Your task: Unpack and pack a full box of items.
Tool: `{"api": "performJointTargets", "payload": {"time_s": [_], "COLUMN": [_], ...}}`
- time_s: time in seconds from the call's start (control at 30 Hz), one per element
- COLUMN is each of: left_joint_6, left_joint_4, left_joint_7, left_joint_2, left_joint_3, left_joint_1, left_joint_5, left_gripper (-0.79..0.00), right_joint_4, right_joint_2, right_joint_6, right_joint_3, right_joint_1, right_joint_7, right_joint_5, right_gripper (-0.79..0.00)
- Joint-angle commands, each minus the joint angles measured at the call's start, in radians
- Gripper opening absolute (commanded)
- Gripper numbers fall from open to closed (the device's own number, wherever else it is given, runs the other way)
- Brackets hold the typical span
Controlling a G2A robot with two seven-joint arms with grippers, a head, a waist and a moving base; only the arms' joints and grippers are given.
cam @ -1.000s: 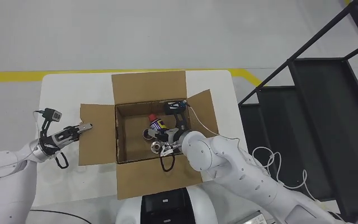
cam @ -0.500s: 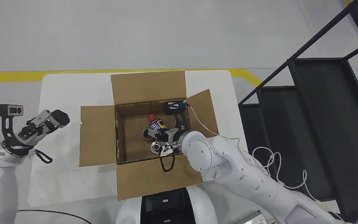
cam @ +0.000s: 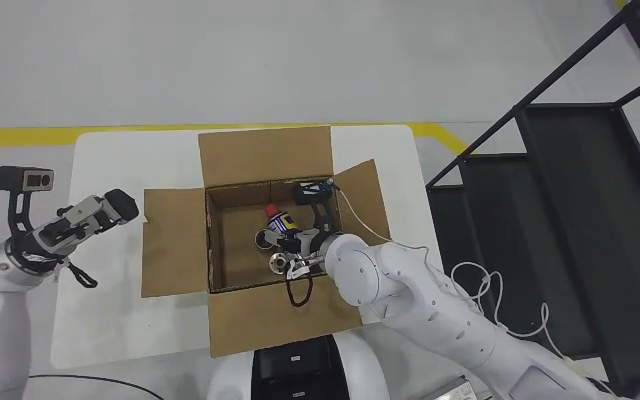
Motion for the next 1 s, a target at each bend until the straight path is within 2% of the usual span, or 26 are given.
{"api": "performJointTargets", "payload": {"time_s": [0.0,0.17,0.23,0.37,0.6,0.73,0.8,0.97], "left_joint_6": [0.000,0.000,0.000,0.000,0.000,0.000,0.000,0.000], "left_joint_4": [0.001,0.001,0.001,0.001,0.001,0.001,0.001,0.001], "left_joint_7": [-0.002,-0.002,-0.002,-0.002,-0.002,-0.002,-0.002,-0.002], "left_joint_2": [0.000,0.000,0.000,0.000,0.000,0.000,0.000,0.000], "left_joint_3": [-0.001,-0.001,-0.001,-0.001,-0.001,-0.001,-0.001,-0.001], "left_joint_1": [0.000,0.000,0.000,0.000,0.000,0.000,0.000,0.000], "left_joint_5": [-0.001,-0.001,-0.001,-0.001,-0.001,-0.001,-0.001,-0.001], "left_gripper": [0.000,0.000,0.000,0.000,0.000,0.000,0.000,0.000], "right_joint_4": [0.000,0.000,0.027,0.099,0.249,0.298,0.324,0.329], "right_joint_2": [0.000,0.000,-0.002,-0.009,-0.031,-0.047,-0.059,-0.061], "right_joint_6": [0.000,-0.006,-0.056,-0.154,-0.260,-0.349,-0.384,-0.388], "right_joint_3": [0.000,0.000,-0.005,-0.045,-0.110,-0.153,-0.175,-0.178], "right_joint_1": [0.000,-0.002,0.000,0.083,0.242,0.294,0.310,0.312], "right_joint_7": [0.000,-0.004,-0.009,0.114,0.351,0.424,0.421,0.420], "right_joint_5": [0.000,0.003,0.005,-0.053,-0.138,-0.160,-0.153,-0.149], "right_gripper": [0.000,0.000,0.000,0.000,0.000,0.000,0.000,0.000]}}
